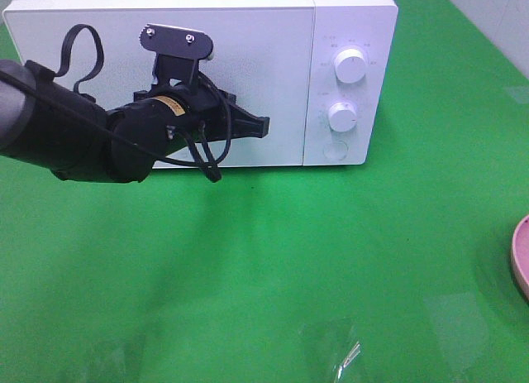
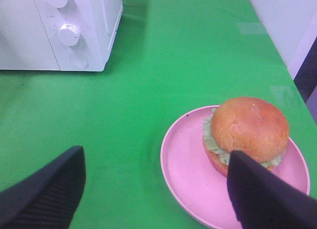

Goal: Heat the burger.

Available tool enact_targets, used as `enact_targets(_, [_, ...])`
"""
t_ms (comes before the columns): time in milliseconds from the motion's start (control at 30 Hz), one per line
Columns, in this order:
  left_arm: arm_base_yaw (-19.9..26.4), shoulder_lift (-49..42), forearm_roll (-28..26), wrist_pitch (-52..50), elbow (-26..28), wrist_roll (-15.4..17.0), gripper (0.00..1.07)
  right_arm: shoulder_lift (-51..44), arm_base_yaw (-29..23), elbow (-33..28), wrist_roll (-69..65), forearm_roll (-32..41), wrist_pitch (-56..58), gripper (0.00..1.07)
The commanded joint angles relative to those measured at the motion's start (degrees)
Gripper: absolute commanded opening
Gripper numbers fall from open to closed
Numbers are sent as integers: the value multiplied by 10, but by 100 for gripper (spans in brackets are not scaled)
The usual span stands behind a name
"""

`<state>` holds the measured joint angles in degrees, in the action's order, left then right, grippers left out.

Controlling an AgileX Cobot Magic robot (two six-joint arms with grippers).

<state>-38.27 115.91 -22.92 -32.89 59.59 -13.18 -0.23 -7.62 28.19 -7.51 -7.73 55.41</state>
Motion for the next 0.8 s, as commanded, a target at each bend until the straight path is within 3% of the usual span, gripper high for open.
enact_targets(33, [-8,-22,-34,-45,-22,2,0,-15,3,-1,5,-1,-4,75])
enact_targets(233, [-30,-54,-36,-37,-72,2,0,-15,3,-1,5,-1,-4,75])
enact_targets(300, [-33,-66,-37,-12,-83,3,5,-15,3,-1,5,-1,-4,75])
enact_targets(333, [-33,-76,-37,37,-85,3,16,-15,3,-1,5,-1,-4,75])
enact_targets(433, [-33,-81,-37,69,-85,3,26,-15,3,-1,5,-1,-4,75])
enact_targets(467, [-33,-88,-37,127,-85,3,47,-15,3,-1,4,-2,-4,75])
enact_targets(500, [-33,-88,-37,127,-85,3,47,-15,3,-1,4,-2,-4,75])
enact_targets(533, [-33,-97,-37,182,-83,3,72,-15,3,-1,3,-2,-4,75])
enact_targets(567, [-33,-97,-37,182,-83,3,72,-15,3,-1,3,-2,-4,75])
enact_targets(600, [-33,-107,-35,238,-83,1,87,-15,3,-1,3,-2,-4,75])
enact_targets(633, [-31,-114,-35,307,-83,2,91,-15,3,-1,3,-2,-4,75])
enact_targets(800, [-31,-131,-35,417,-83,6,91,-15,3,-1,3,-2,-4,75])
